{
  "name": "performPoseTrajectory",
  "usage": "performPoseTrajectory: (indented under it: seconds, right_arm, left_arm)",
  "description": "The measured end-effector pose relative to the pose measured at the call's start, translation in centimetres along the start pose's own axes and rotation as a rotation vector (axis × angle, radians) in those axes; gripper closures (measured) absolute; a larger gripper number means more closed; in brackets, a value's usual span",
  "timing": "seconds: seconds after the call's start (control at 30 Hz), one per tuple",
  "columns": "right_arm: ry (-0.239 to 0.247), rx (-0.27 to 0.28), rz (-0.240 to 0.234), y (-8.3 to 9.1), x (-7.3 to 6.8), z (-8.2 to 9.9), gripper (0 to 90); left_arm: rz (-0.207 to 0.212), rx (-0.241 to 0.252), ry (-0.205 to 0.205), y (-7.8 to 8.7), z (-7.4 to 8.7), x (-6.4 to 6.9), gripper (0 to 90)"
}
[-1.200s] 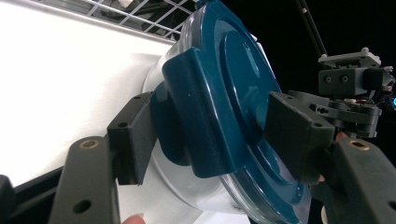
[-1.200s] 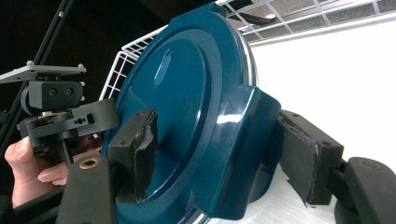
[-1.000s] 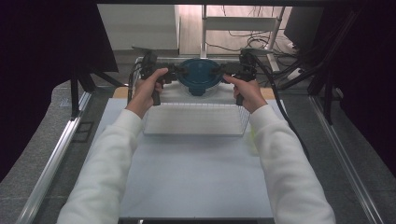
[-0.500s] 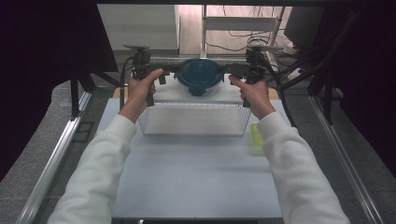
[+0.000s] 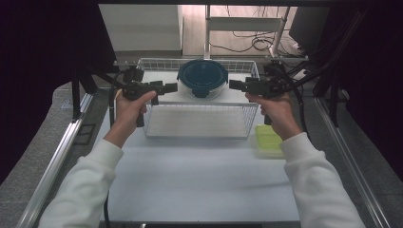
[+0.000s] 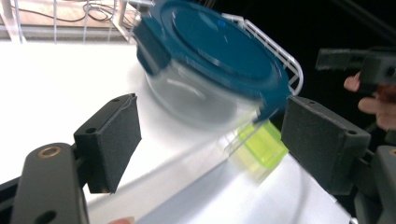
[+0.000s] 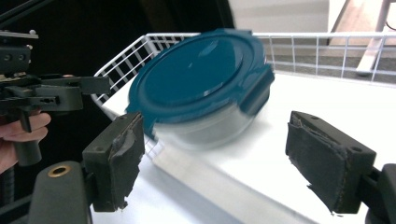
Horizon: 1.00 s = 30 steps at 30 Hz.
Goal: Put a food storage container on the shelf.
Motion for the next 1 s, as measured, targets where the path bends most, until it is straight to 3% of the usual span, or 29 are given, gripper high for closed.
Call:
performPoseTrajectory:
  seconds: [0.17,0.2,0.27,0.5,0.73,1.0]
  right_arm:
    - [0.03,0.006,-0.031,2.0,-0.2,2.8,20.0]
    - [0.035,0.005,-0.048,2.7,-0.2,4.0,20.4]
    - [0.042,0.007,-0.051,3.0,-0.3,4.5,20.5]
    - [0.104,-0.009,-0.038,4.5,-0.2,8.8,21.0]
    - [0.116,-0.054,-0.027,5.0,0.7,13.5,21.0]
    - [0.149,-0.145,0.018,4.5,1.2,17.7,21.3]
  left_arm:
    - [0.011,-0.009,-0.038,1.7,3.1,1.0,19.4]
    - [0.011,-0.014,-0.044,2.1,3.7,1.1,19.4]
    - [0.013,-0.015,-0.05,2.8,4.8,1.4,19.4]
    - [0.005,-0.047,-0.09,4.6,9.0,1.9,19.2]
    - [-0.046,-0.122,-0.137,4.5,14.0,1.7,19.5]
    - [-0.093,-0.188,-0.156,4.1,17.6,0.6,19.0]
Point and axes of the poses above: each handheld gripper's, and its own axes: y roughly backward along the jaws, z roughly out of its underside, x roughly to its right, the point moved 3 cm from there along -y, roughly forward along the jaws, and after that the axes turned 3 degrees about x, right-handed, at the moved point
